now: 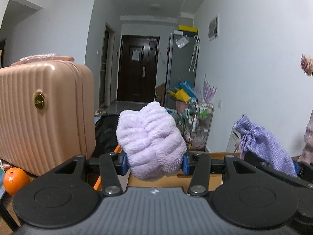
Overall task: Organize soft objects
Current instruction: 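Carry the hair band with the left tool while the right tool carries the sachet to the box, then open both tools over the box releasing the hair band and lavender sachet, then move both open tools back from the box toward the pink satin bow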
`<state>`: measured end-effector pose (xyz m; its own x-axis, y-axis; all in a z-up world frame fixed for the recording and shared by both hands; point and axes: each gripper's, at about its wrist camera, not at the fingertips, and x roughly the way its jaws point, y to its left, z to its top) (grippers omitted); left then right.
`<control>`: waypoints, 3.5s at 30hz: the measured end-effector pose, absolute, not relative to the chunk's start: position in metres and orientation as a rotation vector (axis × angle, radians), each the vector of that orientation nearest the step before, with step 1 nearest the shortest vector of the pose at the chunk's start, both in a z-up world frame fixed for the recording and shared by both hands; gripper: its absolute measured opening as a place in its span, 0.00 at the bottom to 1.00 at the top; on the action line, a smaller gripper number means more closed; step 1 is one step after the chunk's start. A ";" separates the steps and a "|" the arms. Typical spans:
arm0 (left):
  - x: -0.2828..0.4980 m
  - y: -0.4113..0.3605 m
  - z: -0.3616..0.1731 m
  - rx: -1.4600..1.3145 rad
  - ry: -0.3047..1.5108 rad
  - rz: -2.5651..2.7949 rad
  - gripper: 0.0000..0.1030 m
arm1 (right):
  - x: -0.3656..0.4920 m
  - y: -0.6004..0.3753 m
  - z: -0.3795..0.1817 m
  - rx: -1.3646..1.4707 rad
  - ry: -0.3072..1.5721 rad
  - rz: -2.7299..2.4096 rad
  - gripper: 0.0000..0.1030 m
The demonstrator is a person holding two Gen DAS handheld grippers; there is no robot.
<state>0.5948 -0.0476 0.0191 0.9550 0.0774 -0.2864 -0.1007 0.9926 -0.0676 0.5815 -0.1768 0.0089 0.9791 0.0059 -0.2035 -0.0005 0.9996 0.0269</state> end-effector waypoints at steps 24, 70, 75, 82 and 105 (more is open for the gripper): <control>0.594 -0.028 0.019 -0.145 0.257 0.126 1.00 | 0.598 -0.184 0.003 0.010 0.288 -0.069 1.00; 0.532 -0.025 0.016 -0.127 0.276 0.176 1.00 | 0.541 -0.211 0.004 0.059 0.318 -0.007 1.00; 0.514 -0.025 0.015 -0.107 0.269 0.171 1.00 | 0.525 -0.216 0.005 0.067 0.311 0.002 1.00; 0.490 -0.027 0.014 -0.084 0.270 0.154 1.00 | 0.501 -0.223 0.005 0.064 0.311 0.012 1.00; 0.407 -0.016 0.007 -0.040 0.297 0.099 1.00 | 0.411 -0.235 -0.006 0.005 0.344 0.096 1.00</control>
